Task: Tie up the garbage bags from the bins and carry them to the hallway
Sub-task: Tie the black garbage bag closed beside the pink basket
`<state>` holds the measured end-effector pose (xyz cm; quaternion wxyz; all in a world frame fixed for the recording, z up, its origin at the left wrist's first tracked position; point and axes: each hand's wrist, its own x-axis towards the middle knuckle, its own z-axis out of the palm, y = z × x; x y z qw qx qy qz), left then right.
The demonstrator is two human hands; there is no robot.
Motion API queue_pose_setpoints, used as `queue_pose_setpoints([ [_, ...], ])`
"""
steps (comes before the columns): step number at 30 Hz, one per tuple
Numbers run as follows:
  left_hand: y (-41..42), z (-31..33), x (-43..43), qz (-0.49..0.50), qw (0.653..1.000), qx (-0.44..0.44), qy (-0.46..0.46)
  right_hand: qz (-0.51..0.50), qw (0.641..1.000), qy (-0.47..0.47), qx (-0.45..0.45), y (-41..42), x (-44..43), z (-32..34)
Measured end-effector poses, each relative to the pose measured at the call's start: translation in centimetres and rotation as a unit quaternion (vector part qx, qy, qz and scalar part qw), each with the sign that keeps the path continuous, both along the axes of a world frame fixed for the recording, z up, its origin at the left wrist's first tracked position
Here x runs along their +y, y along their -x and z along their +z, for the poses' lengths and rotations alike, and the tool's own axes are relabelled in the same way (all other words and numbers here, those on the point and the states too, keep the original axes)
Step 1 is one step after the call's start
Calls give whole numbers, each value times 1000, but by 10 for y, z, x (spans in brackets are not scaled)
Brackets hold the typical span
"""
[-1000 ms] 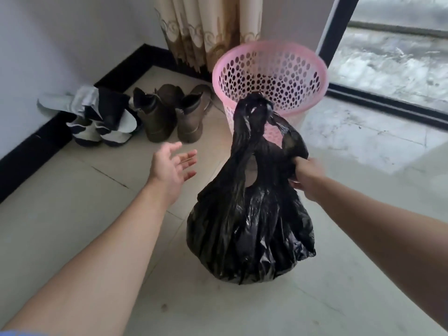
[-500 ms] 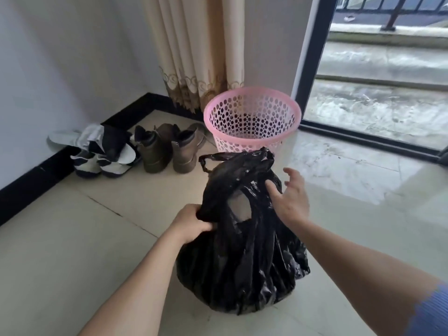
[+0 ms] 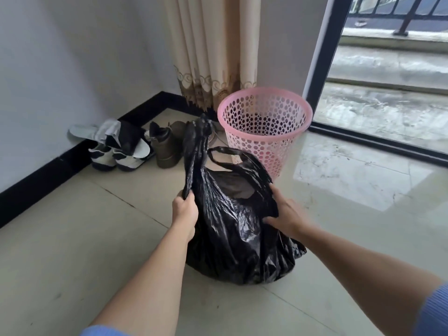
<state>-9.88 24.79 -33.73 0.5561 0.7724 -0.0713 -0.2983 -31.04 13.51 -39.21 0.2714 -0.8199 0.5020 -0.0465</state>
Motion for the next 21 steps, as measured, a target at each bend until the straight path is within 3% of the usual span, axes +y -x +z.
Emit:
queue_pose_setpoints([
  [3,0,-2,7,-29,998,4,-54,-82,996,-11,-38,-2,-8,7],
  [7,-8,-1,13,-120,983,138,-1,-204,965,-96,-134,-5,-18,15],
  [10,-10,-7,16,-230,970,73,-33,-258,939,-164,-155,-6,-21,15],
  [13,-11,-19,13,-233,958,-98,-136,-248,936,-166,-185,-11,-17,23],
  [15,-9,-16,9,-179,964,-137,-138,-211,939,-166,-216,-15,-13,28],
  [19,1,0,-3,-90,995,-23,-40,-92,930,-218,-283,-24,0,41],
  [21,9,3,-5,-79,996,18,-30,-88,945,-199,-245,-30,3,42],
])
